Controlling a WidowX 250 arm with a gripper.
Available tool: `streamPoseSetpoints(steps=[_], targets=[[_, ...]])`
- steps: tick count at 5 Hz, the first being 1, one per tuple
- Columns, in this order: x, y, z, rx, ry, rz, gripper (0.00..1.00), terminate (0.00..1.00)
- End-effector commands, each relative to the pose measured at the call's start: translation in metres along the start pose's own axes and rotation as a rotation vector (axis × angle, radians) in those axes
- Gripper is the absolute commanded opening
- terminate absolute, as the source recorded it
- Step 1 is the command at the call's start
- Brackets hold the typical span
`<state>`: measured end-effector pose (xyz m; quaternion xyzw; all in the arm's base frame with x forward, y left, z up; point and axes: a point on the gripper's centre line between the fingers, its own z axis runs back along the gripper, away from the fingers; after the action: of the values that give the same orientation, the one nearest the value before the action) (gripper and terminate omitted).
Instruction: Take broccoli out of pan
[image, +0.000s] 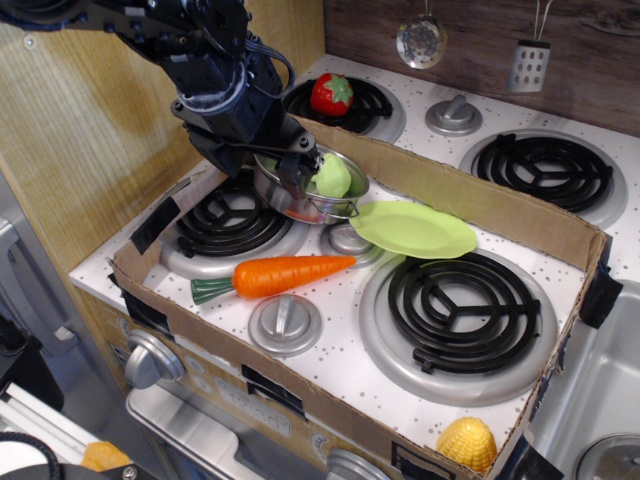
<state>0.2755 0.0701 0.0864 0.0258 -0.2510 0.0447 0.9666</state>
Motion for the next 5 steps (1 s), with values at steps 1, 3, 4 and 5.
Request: streamPoseSetpoints(steps=[1,3,4,5], targets=[[0.000,0.000,0.000,0.000,0.000,0.000,1.00,0.00],[0.019,0.004,0.015,-0.052,0.087,0.000,1.00,0.00],[0.032,0.006,0.015,-0.092,0.110,0.002,1.00,0.00],[0.046,0.008,0.005,-0.132,0.116,-0.040,1.00,0.00]])
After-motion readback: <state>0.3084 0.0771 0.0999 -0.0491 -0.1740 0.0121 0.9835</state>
